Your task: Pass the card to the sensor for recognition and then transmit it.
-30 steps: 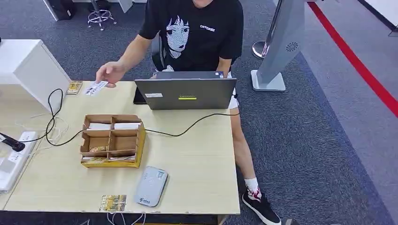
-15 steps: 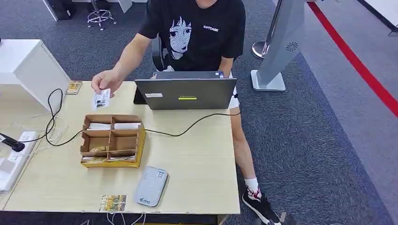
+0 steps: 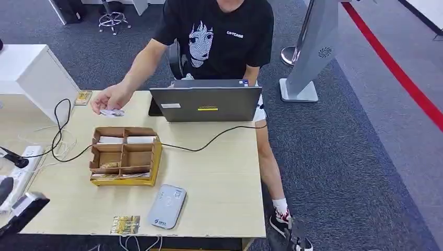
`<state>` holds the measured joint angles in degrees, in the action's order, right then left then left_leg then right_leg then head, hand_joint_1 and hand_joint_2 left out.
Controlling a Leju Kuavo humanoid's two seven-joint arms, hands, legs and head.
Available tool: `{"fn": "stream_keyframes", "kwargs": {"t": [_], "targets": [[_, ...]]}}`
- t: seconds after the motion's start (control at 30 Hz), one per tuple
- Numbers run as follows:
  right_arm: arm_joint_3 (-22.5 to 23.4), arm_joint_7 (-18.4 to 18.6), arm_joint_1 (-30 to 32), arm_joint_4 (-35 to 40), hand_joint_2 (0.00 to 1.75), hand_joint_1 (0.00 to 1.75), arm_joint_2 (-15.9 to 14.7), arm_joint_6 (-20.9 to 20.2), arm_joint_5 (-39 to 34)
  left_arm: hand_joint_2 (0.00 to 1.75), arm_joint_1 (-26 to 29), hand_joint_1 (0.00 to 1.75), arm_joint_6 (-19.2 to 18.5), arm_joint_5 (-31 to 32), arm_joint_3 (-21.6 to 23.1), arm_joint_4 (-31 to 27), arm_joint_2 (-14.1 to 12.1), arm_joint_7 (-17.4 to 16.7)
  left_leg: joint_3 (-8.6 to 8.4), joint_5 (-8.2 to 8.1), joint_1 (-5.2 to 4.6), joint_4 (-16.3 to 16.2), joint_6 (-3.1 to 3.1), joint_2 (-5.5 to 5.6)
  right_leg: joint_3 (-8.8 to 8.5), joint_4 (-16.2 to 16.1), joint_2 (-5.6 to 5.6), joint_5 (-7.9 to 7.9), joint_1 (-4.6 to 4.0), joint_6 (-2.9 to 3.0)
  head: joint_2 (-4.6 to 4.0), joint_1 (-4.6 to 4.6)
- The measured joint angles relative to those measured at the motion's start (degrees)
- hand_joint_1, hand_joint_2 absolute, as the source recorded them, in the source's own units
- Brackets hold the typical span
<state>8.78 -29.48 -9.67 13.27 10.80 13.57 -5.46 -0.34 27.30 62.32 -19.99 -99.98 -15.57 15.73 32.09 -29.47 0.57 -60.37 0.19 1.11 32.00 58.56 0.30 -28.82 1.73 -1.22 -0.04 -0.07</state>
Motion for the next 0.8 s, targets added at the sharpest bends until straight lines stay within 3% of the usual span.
{"fn": "stream_keyframes", "kwargs": {"t": [0.07,0.13,0.33,0.53,0.8], "targets": [[-1.18,-0.13,-0.72,0.22,1.75,0.0,0.52,1.03,1.57,1.75,-8.06,0.0,1.38,4.11,3.48,8.94,-3.38,-1.73,0.12,0.1,0.0,0.0,-0.01,0.0,0.0,0.01,0.01,0.19,0.0,0.06,0.0,-0.04],[-2.32,-1.18,-1.26,0.26,1.75,0.0,1.12,2.95,3.35,1.75,-13.73,0.0,2.12,5.81,7.04,16.28,-5.0,-2.93,0.22,0.21,0.01,0.0,-0.03,-0.15,0.05,0.03,0.21,0.32,0.01,-0.02,0.0,-0.04],[-4.96,-2.56,-1.32,0.52,1.75,0.0,2.25,6.38,6.64,1.75,-23.51,0.0,2.34,9.94,14.91,30.83,-8.28,-4.83,0.39,0.23,0.02,0.0,-0.02,-0.48,0.3,-0.04,0.63,0.52,0.0,-0.02,0.0,-0.02],[-6.1,-2.78,-1.31,0.52,1.75,0.0,2.4,7.21,7.56,1.75,-27.16,0.0,3.39,11.64,18.77,36.27,-8.95,-5.42,0.41,0.22,0.02,0.0,-0.03,-0.7,0.44,-0.05,0.79,0.53,-0.01,-0.01,0.0,-0.02],[-6.38,-2.95,-1.29,0.52,1.75,0.0,2.73,7.41,8.04,1.75,-29.49,0.0,8.01,15.02,23.05,37.66,-8.74,-6.73,0.45,0.24,0.09,0.01,-0.05,-0.88,0.57,0.0,0.95,0.57,-0.09,0.06,0.0,-0.04]]}}
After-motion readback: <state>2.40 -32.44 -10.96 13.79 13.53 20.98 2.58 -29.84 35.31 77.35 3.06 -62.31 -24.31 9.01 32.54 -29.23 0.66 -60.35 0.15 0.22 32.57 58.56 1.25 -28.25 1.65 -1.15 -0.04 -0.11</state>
